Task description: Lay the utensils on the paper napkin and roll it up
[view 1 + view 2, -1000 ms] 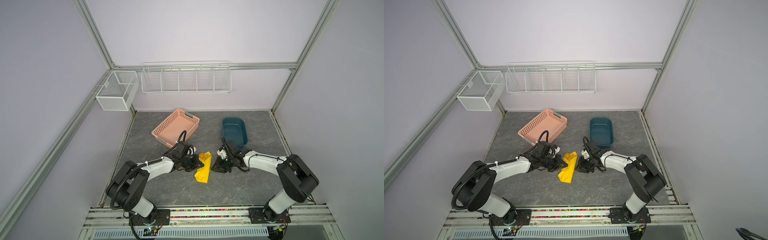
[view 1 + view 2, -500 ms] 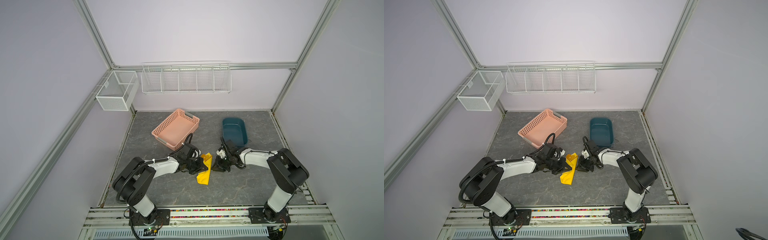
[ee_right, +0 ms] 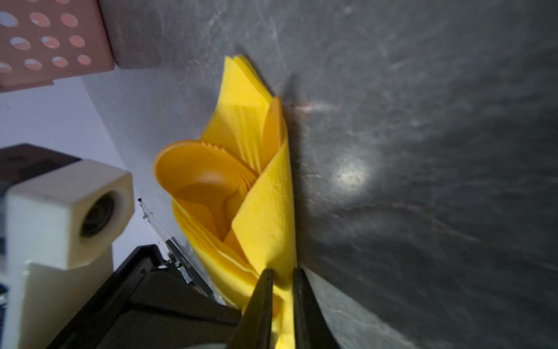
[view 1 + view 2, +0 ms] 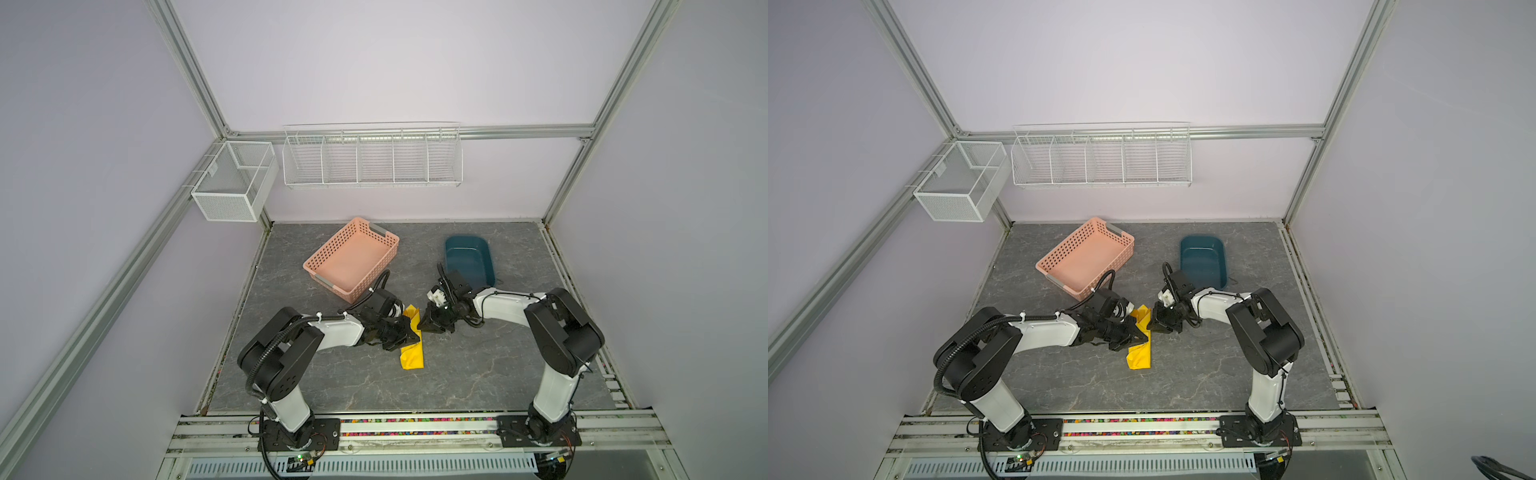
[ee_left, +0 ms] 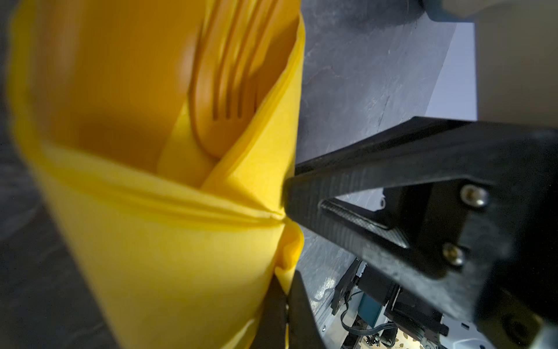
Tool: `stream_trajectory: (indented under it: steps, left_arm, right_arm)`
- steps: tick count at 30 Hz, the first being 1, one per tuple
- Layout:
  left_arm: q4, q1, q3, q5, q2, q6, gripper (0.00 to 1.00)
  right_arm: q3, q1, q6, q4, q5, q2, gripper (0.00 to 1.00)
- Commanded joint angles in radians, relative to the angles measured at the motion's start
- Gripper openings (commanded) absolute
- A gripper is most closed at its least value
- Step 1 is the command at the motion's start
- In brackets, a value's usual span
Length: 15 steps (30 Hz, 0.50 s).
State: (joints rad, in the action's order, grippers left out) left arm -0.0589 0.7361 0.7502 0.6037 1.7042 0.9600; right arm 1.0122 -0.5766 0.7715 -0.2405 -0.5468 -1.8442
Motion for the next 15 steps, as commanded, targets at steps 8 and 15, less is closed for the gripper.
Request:
stream_trajectory:
  steps: [8,15]
  left_arm:
    - [-0.068,0.005,0.018,-0.031,0.023,0.06,0.0]
    - [-0.064,0.005,0.024,-0.033,0.029,0.059,0.0]
  right_arm:
    - [-0.098,-0.023,-0.02,-0.11,0.016,0.178,0.18]
    - [-0.22,-0.118,0.083,-0.032,-0.018,0.25,0.16]
